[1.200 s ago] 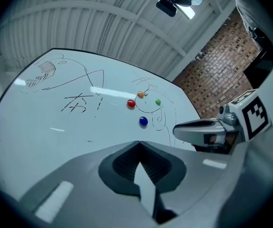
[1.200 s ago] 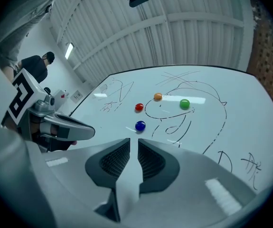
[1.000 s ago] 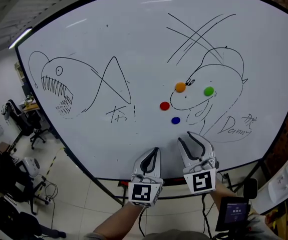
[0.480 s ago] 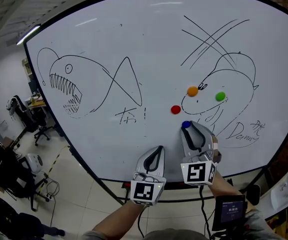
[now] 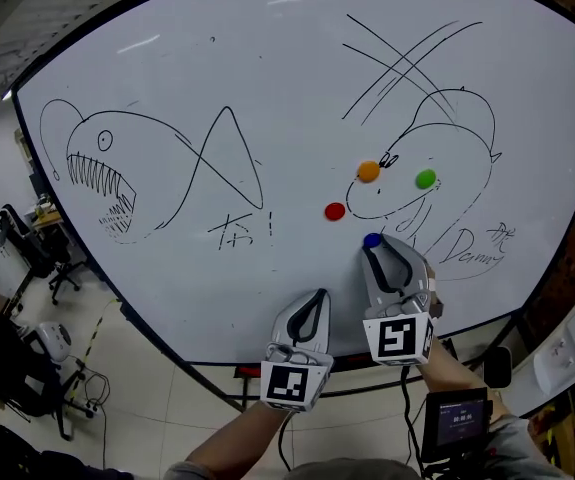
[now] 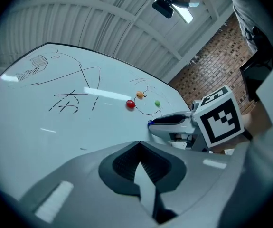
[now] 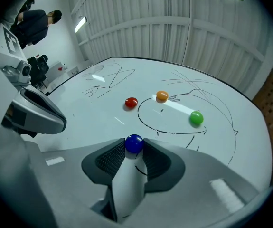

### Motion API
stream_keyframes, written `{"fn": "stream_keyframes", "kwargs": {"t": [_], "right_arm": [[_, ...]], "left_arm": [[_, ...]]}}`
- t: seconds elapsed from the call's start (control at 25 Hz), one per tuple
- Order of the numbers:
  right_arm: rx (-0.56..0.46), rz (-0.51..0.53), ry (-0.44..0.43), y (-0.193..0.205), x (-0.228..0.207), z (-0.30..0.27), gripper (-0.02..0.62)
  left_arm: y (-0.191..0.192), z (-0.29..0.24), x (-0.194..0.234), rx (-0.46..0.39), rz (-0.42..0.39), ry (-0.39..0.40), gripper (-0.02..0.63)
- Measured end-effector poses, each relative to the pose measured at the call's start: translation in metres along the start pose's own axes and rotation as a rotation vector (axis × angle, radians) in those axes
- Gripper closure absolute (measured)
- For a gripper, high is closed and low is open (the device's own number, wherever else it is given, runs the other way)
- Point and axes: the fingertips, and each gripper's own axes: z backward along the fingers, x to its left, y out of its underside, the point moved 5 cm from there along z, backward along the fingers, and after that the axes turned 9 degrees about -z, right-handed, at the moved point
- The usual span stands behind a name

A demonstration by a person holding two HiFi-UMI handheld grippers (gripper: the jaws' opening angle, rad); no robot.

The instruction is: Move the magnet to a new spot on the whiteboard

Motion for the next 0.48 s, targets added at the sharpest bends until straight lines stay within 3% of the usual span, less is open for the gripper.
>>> {"fn": "stream_keyframes", "kwargs": {"t": [0.48], "right_arm": [[0.08,0.012,0.141,0.023,-0.048,0.036,0.469]], "left_arm": [[0.004,-0.028,-0.042,-0.051,0.084,0.139,0.604]]}}
